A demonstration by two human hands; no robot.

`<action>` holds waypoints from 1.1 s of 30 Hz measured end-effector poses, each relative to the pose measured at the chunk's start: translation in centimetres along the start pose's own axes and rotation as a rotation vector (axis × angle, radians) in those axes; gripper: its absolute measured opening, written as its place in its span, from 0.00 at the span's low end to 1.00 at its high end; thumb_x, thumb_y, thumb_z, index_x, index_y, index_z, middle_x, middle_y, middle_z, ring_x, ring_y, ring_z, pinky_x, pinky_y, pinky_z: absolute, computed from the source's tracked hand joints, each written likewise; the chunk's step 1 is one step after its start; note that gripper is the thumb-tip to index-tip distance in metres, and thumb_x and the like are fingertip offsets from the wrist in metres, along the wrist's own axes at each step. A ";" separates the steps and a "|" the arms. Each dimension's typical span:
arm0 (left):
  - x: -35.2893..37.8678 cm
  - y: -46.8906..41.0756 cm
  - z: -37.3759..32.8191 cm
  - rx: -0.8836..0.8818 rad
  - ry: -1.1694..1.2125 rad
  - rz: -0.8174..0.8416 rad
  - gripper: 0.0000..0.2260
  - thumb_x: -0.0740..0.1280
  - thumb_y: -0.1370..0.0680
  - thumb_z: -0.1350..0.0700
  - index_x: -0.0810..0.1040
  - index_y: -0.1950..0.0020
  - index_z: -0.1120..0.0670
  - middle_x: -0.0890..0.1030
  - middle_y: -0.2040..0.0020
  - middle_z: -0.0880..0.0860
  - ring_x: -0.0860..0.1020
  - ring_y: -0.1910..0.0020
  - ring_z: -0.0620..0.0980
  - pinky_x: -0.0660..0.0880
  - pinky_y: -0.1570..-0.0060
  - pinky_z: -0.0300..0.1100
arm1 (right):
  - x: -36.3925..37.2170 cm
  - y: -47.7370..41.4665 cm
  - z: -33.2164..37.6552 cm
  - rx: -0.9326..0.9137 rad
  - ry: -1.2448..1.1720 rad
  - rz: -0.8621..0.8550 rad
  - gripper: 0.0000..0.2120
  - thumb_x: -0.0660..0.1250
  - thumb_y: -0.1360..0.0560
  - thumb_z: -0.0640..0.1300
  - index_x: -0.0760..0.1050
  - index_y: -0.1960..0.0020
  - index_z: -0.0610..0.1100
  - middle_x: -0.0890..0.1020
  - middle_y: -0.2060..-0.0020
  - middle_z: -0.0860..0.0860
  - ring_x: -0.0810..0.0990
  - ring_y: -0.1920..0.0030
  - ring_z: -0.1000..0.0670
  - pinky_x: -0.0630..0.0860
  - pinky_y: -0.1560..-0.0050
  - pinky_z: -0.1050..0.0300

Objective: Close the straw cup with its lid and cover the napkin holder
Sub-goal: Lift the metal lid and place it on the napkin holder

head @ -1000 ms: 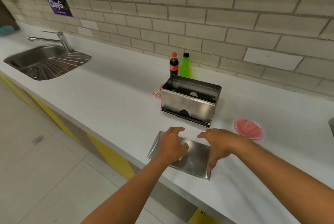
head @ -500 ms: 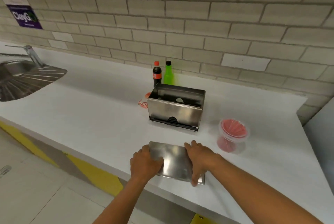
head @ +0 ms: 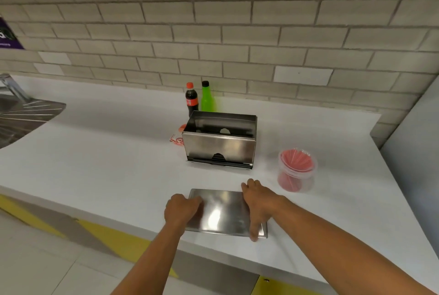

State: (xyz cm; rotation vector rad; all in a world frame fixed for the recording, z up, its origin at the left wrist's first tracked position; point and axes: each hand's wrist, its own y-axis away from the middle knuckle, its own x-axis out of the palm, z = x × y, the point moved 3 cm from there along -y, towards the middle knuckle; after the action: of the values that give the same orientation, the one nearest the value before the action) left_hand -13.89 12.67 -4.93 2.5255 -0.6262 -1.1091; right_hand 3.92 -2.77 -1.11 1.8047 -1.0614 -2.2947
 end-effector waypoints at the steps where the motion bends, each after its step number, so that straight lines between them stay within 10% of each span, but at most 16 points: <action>1: 0.0 -0.2 0.1 0.003 0.009 0.016 0.14 0.71 0.25 0.50 0.77 0.61 0.60 0.79 0.62 0.56 0.75 0.65 0.52 0.69 0.65 0.42 | 0.0 0.0 0.1 0.005 0.001 0.001 0.68 0.88 0.52 0.58 0.57 0.22 0.40 0.63 0.28 0.44 0.65 0.29 0.43 0.76 0.33 0.45; 15: -0.5 1.1 -0.1 0.032 -0.026 0.022 0.05 0.71 0.26 0.45 0.79 0.55 0.44 0.74 0.38 0.59 0.74 0.39 0.60 0.74 0.48 0.47 | 0.1 0.4 0.2 0.019 0.011 -0.049 0.65 0.87 0.52 0.60 0.61 0.24 0.41 0.65 0.34 0.45 0.66 0.34 0.46 0.76 0.35 0.50; 18: -0.3 0.9 0.5 0.042 -0.043 0.032 0.26 0.72 0.28 0.40 0.78 0.32 0.45 0.71 0.33 0.58 0.74 0.35 0.60 0.76 0.42 0.50 | 0.2 0.8 0.3 0.035 0.004 -0.068 0.66 0.87 0.51 0.59 0.60 0.23 0.40 0.65 0.33 0.45 0.65 0.32 0.45 0.75 0.35 0.50; 23: -0.5 1.0 0.7 0.045 0.075 0.055 0.31 0.70 0.37 0.34 0.79 0.35 0.41 0.79 0.39 0.52 0.80 0.43 0.56 0.80 0.41 0.54 | 0.4 1.8 0.7 0.055 0.000 -0.119 0.68 0.87 0.51 0.58 0.57 0.22 0.39 0.64 0.33 0.45 0.63 0.32 0.45 0.77 0.37 0.48; 33: -0.5 0.7 1.9 -0.061 0.496 0.218 0.23 0.77 0.32 0.55 0.81 0.37 0.53 0.85 0.42 0.54 0.83 0.43 0.59 0.81 0.39 0.56 | 0.7 3.3 1.6 0.074 0.045 -0.193 0.54 0.87 0.52 0.56 0.66 0.33 0.42 0.63 0.42 0.47 0.65 0.41 0.48 0.79 0.52 0.53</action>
State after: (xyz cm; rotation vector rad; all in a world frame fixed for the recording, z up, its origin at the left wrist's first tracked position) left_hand -15.82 12.15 -5.53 2.4665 -0.6885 -0.3951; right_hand 1.07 -4.87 0.17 2.0613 -1.0204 -2.3329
